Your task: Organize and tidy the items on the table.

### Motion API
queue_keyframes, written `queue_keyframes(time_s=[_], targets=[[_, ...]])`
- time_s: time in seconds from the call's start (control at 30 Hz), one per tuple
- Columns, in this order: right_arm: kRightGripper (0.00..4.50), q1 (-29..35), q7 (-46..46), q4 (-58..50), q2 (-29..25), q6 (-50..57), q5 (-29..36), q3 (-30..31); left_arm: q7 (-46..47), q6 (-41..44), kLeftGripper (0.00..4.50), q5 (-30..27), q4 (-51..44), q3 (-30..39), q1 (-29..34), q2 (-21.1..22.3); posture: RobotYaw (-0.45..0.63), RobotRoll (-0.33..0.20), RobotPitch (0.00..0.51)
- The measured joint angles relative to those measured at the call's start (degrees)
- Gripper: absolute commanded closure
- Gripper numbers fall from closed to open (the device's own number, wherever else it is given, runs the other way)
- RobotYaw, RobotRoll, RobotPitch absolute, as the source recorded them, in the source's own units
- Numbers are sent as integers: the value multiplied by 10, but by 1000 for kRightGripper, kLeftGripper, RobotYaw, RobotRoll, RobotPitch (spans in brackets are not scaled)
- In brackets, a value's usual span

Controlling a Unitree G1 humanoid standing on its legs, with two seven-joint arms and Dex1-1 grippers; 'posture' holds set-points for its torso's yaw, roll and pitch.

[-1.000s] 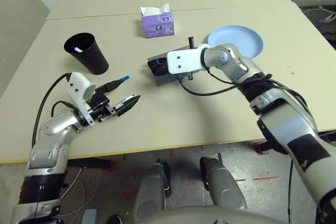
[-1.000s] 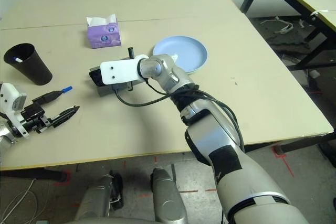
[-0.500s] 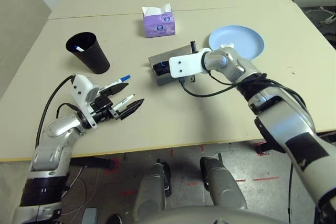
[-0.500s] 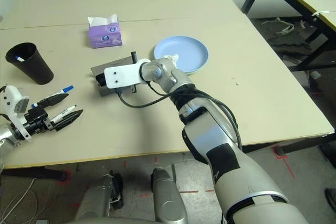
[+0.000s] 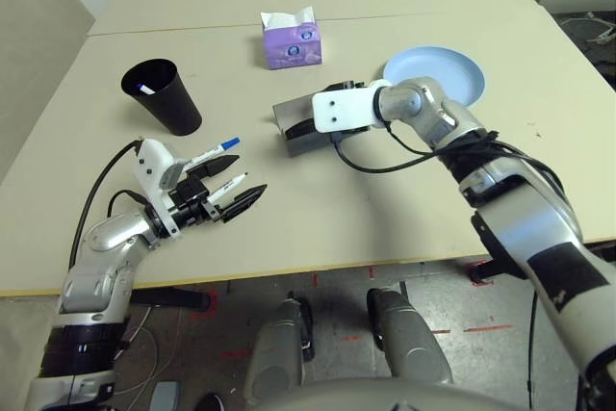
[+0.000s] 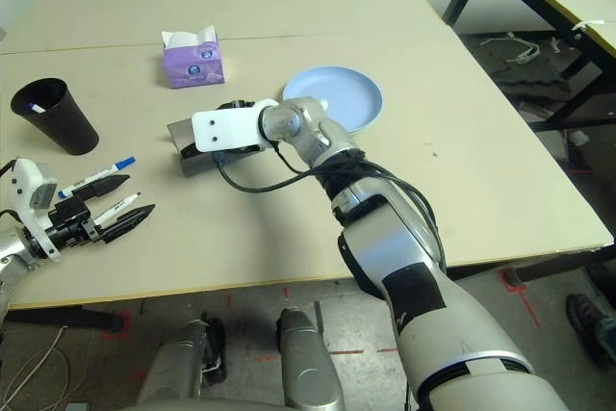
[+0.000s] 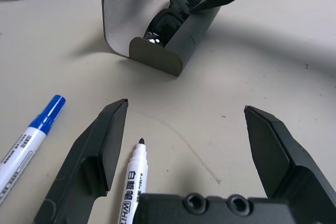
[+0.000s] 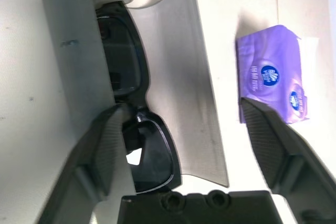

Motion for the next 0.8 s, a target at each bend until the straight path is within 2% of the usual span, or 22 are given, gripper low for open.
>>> queue_keyframes(time_s=[0.1,0.2,0.33,0.43,0.57,0.67,0.8], targets=[[29,-4,11,0,-6,11,20,-17,-2,0,0,0,6,0,-1,0,-63,0,204],[29,-21,55,-27,-15,60,87,-74,-2,-2,0,1,10,0,-3,0,-59,0,203],[29,-25,127,-143,-34,182,202,-158,-2,-7,0,1,11,0,-7,0,-62,0,207],[29,20,180,-246,-84,300,284,-210,-1,-10,0,1,13,5,-7,0,-60,0,208],[29,150,219,-346,-166,411,353,-257,-2,-11,0,0,16,8,-5,0,-76,0,214],[29,296,242,-418,-219,438,397,-295,-5,-12,0,-1,19,10,-3,0,-90,0,214],[29,435,254,-457,-218,413,451,-332,-8,-12,0,-1,22,10,-6,1,-99,0,212]])
